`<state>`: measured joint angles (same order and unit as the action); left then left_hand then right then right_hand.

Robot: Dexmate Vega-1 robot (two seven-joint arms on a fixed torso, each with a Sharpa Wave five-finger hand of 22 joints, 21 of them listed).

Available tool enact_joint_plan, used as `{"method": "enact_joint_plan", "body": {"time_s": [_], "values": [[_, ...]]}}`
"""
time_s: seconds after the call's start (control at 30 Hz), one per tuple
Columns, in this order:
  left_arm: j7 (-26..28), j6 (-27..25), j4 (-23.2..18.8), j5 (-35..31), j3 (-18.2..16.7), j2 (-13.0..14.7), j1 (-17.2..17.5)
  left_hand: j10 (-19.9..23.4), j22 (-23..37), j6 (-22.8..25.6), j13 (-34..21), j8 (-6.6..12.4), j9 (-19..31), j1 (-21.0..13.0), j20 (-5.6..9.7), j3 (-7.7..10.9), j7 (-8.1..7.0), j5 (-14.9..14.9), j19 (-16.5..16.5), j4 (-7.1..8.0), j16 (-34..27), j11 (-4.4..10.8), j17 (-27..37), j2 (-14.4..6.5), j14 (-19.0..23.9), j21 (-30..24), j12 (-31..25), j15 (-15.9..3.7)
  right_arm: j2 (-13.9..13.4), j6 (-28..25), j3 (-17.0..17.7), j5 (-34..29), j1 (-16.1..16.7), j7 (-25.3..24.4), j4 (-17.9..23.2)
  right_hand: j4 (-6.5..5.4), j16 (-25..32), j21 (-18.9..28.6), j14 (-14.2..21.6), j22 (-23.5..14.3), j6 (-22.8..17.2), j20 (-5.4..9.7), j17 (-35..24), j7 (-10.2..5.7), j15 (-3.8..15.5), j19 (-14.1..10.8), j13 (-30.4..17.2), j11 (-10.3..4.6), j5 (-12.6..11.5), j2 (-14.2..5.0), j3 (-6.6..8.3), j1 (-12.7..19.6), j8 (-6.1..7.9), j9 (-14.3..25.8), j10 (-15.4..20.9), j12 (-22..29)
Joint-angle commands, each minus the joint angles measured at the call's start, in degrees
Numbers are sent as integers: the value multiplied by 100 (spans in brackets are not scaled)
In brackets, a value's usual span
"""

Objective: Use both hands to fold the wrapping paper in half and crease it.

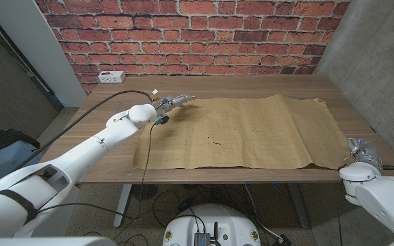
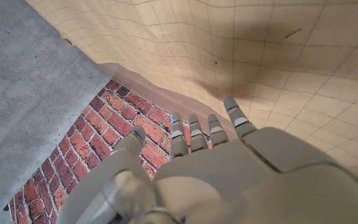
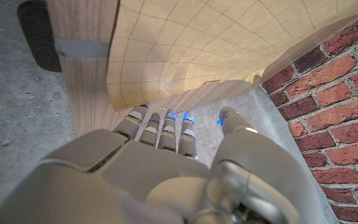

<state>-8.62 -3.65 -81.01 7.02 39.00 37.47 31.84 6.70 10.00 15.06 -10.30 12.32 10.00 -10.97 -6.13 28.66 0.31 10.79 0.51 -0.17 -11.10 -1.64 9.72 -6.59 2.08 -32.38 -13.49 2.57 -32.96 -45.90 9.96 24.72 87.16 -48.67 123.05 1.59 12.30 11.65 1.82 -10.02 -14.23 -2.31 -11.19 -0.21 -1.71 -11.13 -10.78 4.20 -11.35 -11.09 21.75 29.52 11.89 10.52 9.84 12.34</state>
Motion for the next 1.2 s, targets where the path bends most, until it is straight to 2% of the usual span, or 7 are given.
{"method": "enact_joint_plan", "body": {"time_s": [0.03, 0.13, 0.23, 0.37, 0.63, 1.07, 1.2], "values": [[-18, -48, -40, -20, 7, 6, -5, 12, 32, 40, -30, -27, 26, -36, -1, -2, 2, -9, -33, -30, 21, 5, 15, -1, 39, 43, 5, -24, 256, -546, -54, -47, -204, -374, 7, 4, -25, -73, -47, -6, -55, 27, -15, 10, 21, 170, -29, 4, 30, 14, 65, 78, -27, 21, 57, -16], [-19, -70, -48, -22, 9, 7, -6, 8, 32, 36, -31, -35, 26, -35, 2, 0, 1, -9, -34, -31, 24, 5, 15, -1, 37, 48, 11, -30, 270, -477, -27, -47, -170, -314, -3, 15, -8, -69, 9, -5, -88, -56, -7, -3, 4, 202, -29, -23, 39, 26, 93, 93, -30, 21, 64, -26], [-8, -56, -44, -28, 9, 3, -6, 9, 32, 31, -31, -44, 27, -34, 6, 0, -12, -9, -36, -32, 29, 11, 15, -1, 30, 53, 15, -35, 302, -512, -42, -65, -188, -337, -14, 11, 57, 59, 211, -11, -88, -162, -6, -7, -38, -118, -30, 4, 53, 35, 131, 94, -56, 23, 85, -37], [-4, -63, -42, -31, 9, -2, -11, 7, 32, 27, -31, -52, 27, -31, 9, 0, -11, -10, -39, -32, 33, 23, 15, 0, 24, 58, 21, -36, 330, -484, -23, -57, -173, -298, -22, -5, 143, 120, 446, -12, -84, -262, -21, 8, -41, -320, -31, 20, 60, 37, 146, 74, -69, 24, 136, -31], [-8, -37, -5, -47, 21, -20, -36, -3, 33, 20, -32, -73, 28, -23, 8, 2, -7, -11, -49, -32, 40, 25, 15, 1, 17, 72, 39, -39, 353, -397, 18, 9, -174, -173, -61, 5, 390, 249, 1154, -14, -7, -196, -58, 31, -99, -828, -30, 65, 62, 47, 217, 80, -103, 25, 403, 20], [33, -47, -54, -43, -7, 4, 2, 0, 34, 10, -33, -96, 30, -11, 5, 3, -19, -11, -55, -29, 46, 20, 16, 1, 12, 92, 54, -44, 714, -1628, 102, 335, -736, -555, -99, 65, 240, 173, 862, -14, 168, -188, -64, 107, -207, -767, -31, 131, 73, 112, 217, 98, -131, 24, 231, -86], [40, -43, -46, -38, -11, -1, 6, 3, 35, 6, -34, -102, 30, -8, 4, 4, -18, -11, -59, -29, 46, 31, 16, 1, 14, 97, 57, -43, 751, -1730, 160, 391, -766, -492, -90, 64, 333, 228, 1128, -19, 83, -237, -79, 161, -151, -968, -34, 97, 78, 114, 205, 71, -87, 25, 385, -33]]}}
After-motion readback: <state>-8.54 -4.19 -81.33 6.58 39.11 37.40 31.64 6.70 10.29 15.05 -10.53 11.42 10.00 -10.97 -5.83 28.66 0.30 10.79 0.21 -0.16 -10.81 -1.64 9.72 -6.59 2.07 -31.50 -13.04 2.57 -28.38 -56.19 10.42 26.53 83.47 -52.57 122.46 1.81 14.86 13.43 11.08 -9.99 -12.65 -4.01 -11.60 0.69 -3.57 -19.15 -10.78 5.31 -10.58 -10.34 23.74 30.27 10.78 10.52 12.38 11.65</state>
